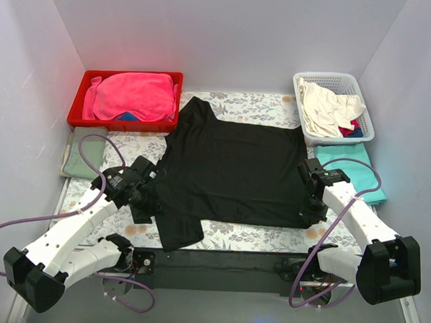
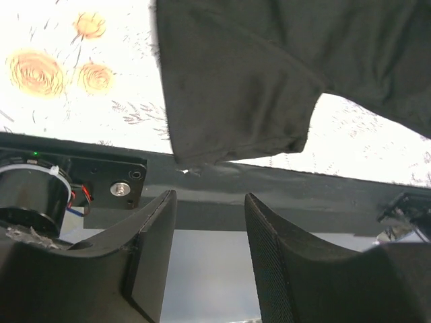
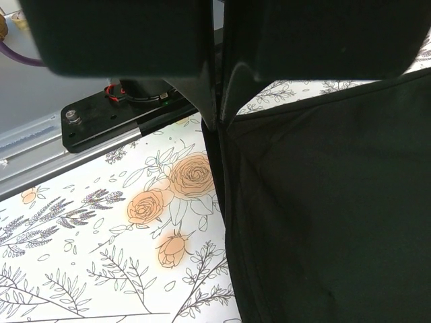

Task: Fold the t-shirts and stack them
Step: Flatten out the tshirt, then grap the side of the flattened tshirt closest away from the robot with both arms

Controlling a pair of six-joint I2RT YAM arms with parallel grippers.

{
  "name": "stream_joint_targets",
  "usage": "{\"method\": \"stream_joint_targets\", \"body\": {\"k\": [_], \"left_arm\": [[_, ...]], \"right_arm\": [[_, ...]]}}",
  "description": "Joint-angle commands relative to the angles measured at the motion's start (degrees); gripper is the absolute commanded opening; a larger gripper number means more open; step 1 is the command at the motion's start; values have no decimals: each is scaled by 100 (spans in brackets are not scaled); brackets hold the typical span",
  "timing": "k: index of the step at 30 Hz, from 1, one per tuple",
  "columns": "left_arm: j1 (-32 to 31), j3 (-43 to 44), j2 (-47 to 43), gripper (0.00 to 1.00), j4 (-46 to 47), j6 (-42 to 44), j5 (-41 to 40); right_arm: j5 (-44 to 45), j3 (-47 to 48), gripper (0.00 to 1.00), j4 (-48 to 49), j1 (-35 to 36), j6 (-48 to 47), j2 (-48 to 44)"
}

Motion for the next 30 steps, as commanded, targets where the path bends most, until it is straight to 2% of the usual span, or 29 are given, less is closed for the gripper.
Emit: {"method": "stream_joint_targets", "body": {"k": [1,7,12,23,30], "left_arm": [[-95,-250,-54,43,-108,-520,33],[-463,-927,-89,40,234,-1171,16],[-736,-1147,323,40,621,-1329,-248],[-1070,-1823,658,37,1578,-1690,-179],[-1342,-2053,781,34,1746,-1953,-135]], "right_arm": [[125,87,1,50,5,17,-6],[134,140,1,129,6,16,12],[116,175,1,191,14,8,-6],[99,342,1,235,14,-27,20],[151,483,1,235,14,-133,73]]}}
